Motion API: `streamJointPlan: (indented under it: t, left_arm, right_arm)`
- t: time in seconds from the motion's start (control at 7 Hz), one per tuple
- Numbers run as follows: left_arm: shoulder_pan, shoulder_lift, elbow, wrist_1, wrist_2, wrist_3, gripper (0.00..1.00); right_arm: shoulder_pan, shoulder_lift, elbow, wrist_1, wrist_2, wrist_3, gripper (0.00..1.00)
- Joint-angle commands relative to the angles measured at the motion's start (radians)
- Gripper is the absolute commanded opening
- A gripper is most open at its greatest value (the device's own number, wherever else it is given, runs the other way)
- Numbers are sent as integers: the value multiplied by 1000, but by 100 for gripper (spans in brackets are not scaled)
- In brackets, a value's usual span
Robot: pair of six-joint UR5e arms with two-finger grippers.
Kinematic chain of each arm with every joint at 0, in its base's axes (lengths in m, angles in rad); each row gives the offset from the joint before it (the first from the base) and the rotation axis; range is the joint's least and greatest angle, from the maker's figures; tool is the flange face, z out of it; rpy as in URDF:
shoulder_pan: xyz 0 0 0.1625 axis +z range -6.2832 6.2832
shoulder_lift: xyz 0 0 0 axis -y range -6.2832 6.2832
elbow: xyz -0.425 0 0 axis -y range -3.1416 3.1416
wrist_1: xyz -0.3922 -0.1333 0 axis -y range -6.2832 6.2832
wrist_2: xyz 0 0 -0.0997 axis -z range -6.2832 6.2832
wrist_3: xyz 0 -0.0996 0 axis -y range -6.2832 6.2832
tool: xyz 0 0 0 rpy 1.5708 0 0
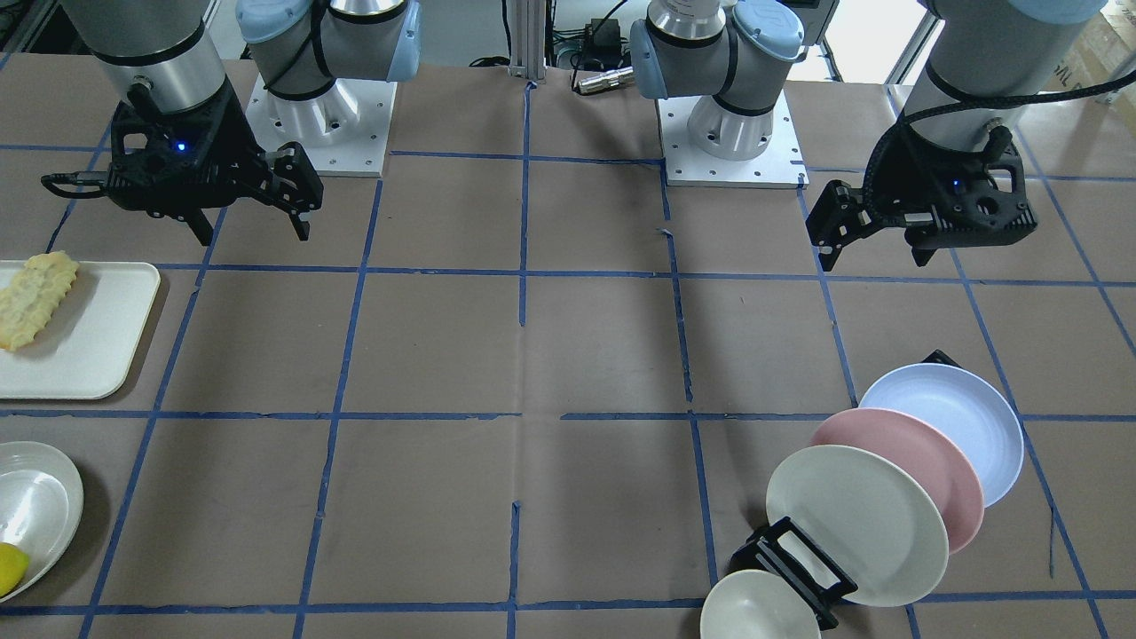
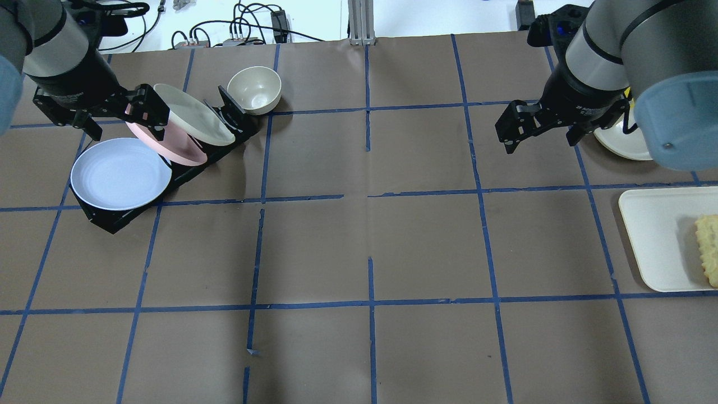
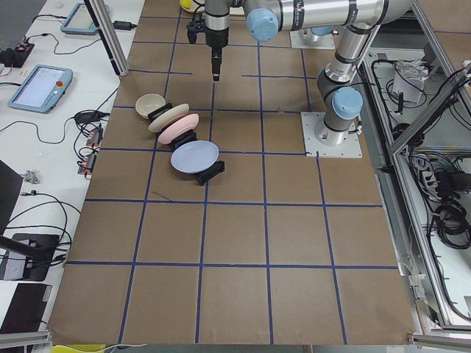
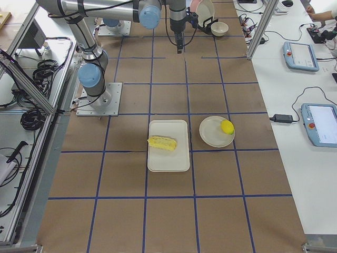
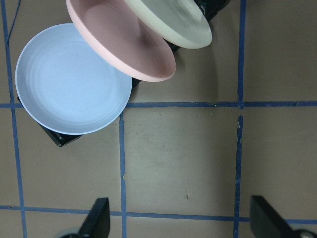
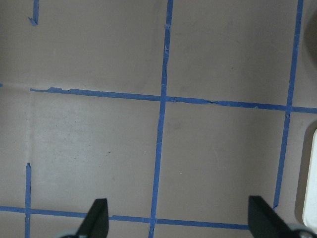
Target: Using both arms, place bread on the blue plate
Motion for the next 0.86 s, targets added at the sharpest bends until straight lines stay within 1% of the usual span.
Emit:
streamJointPlan:
  t: [0.0,0.29,0.43,0.57,0.71]
  left_arm:
    - [-1,-13,-1,17,-5,-4,100]
    - [23,-11,-7,15,2,57,100]
    - [32,-11,-3,14,4,97,100]
    - [34,-10,-13,15,1,97,100]
    - [34,-19,-10,23,-2,102,100]
  right_arm:
    - [0,0,-1,1,0,0,99]
    - [0,3,-1,1,0,-2,98]
    - [-26,21,14,-5,-33,-65,92]
    - [-128,56,47,-93,-81,-190,88]
    - [-284,89,88,-164,-74,-366,88]
